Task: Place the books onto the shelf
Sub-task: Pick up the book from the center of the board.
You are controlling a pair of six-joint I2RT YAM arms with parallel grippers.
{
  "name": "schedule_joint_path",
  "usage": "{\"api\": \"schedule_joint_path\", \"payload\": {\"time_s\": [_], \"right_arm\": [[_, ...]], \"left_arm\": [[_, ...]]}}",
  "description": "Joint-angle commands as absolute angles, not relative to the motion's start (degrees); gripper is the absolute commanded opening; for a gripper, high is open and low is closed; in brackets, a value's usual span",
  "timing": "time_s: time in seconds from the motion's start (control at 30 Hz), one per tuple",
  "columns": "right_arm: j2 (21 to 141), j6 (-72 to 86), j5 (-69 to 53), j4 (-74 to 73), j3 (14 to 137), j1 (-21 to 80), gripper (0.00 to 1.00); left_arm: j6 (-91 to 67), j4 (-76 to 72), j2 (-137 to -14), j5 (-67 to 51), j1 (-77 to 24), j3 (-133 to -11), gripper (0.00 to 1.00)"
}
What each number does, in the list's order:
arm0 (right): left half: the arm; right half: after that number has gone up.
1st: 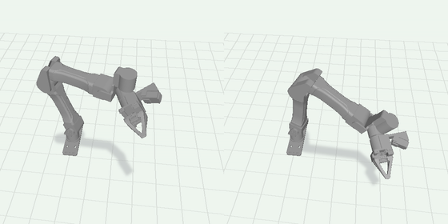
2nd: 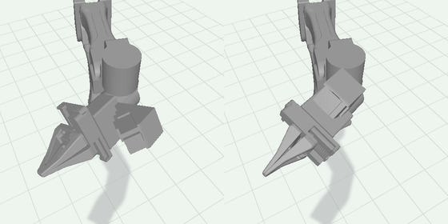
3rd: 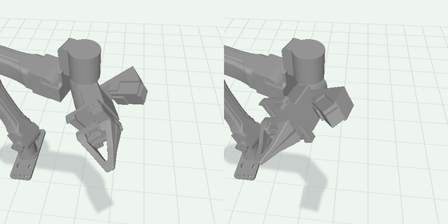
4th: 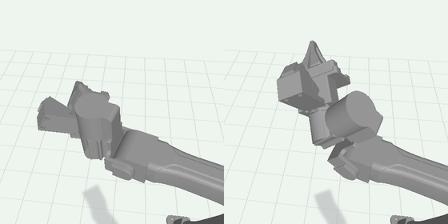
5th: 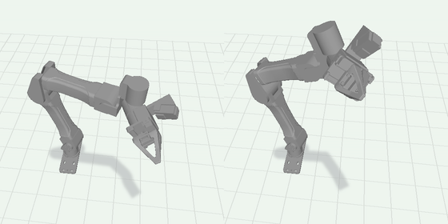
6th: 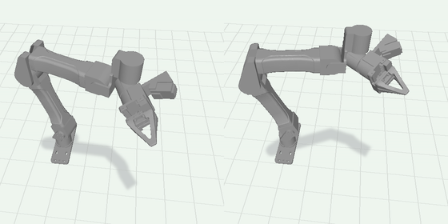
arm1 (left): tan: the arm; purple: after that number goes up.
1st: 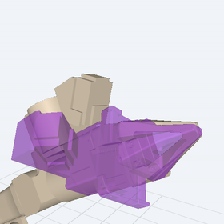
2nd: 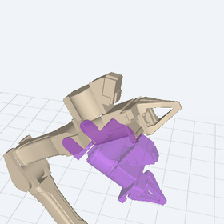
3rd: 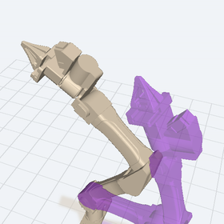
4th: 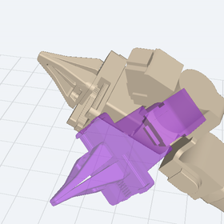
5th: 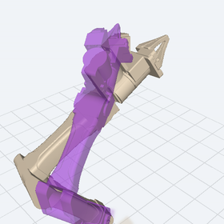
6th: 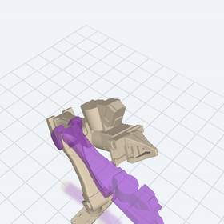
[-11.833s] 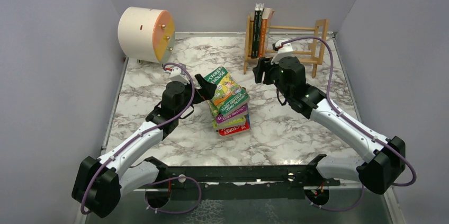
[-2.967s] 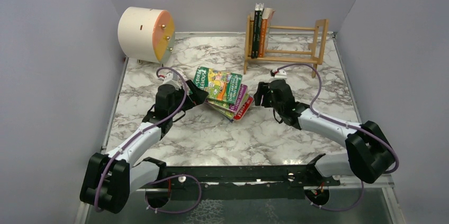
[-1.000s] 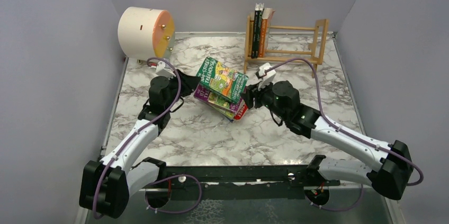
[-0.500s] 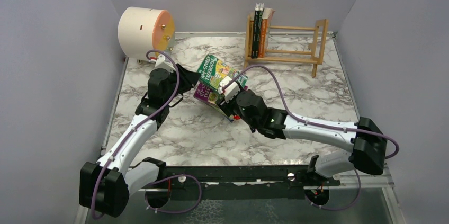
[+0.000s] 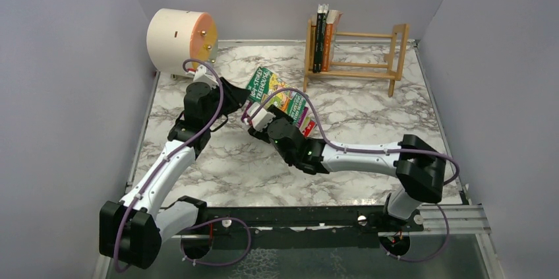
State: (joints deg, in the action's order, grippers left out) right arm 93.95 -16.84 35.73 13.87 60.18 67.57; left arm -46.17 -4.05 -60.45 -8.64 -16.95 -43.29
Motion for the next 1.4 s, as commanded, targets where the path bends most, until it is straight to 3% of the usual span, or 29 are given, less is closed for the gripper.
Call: {"api": "schedule_joint_path", "payload": {"time_s": [0.0,0.3,0.37,0.5,0.63,0.67,0.77,0.9,1.13,1.27,1.37], "right_arm": [[97.64,-21.53,43.78,20.46,62.54,67.96,0.57],[102.54,-28.65,50.11,28.34,63.66,68.02,0.51],[103.58,-31.44,51.61,31.98,63.21,67.95,0.42],[104.85,-37.26,54.04,39.92,61.79,67.94,0.13],[104.28,-39.60,55.28,43.06,60.82,67.95,0.01],[103.79,-39.56,55.35,43.10,60.48,67.96,0.01],[101.55,-39.15,55.79,42.37,59.68,67.96,0.01],[97.22,-38.67,55.72,42.07,57.68,67.97,0.01],[88.24,-35.14,56.95,36.08,57.68,65.65,0.01],[80.70,-15.92,52.30,13.23,65.22,57.42,0.01],[76.32,-12.04,49.08,11.60,65.99,51.29,0.01]], "left_arm": [[-46.38,-4.74,-59.07,-10.57,-16.87,-46.05,0.00],[-46.76,-3.91,-57.52,-11.07,-16.87,-45.88,0.00],[-46.89,-3.78,-57.15,-10.95,-16.87,-45.76,0.00],[-46.71,-3.13,-56.54,-10.73,-16.87,-46.00,0.00],[-45.68,-2.22,-56.30,-9.75,-16.88,-47.01,0.00],[-45.22,-1.67,-56.44,-9.13,-16.88,-47.59,0.05],[-43.36,0.62,-57.05,-6.19,-16.87,-50.40,0.40],[-40.61,4.04,-57.36,-1.18,-16.83,-54.40,0.64],[-38.12,6.56,-54.85,3.79,-16.79,-56.93,0.67],[-39.82,4.77,-54.33,0.07,-16.79,-53.76,0.67],[-41.13,1.94,-53.71,-2.55,-16.79,-50.50,0.67]]}}
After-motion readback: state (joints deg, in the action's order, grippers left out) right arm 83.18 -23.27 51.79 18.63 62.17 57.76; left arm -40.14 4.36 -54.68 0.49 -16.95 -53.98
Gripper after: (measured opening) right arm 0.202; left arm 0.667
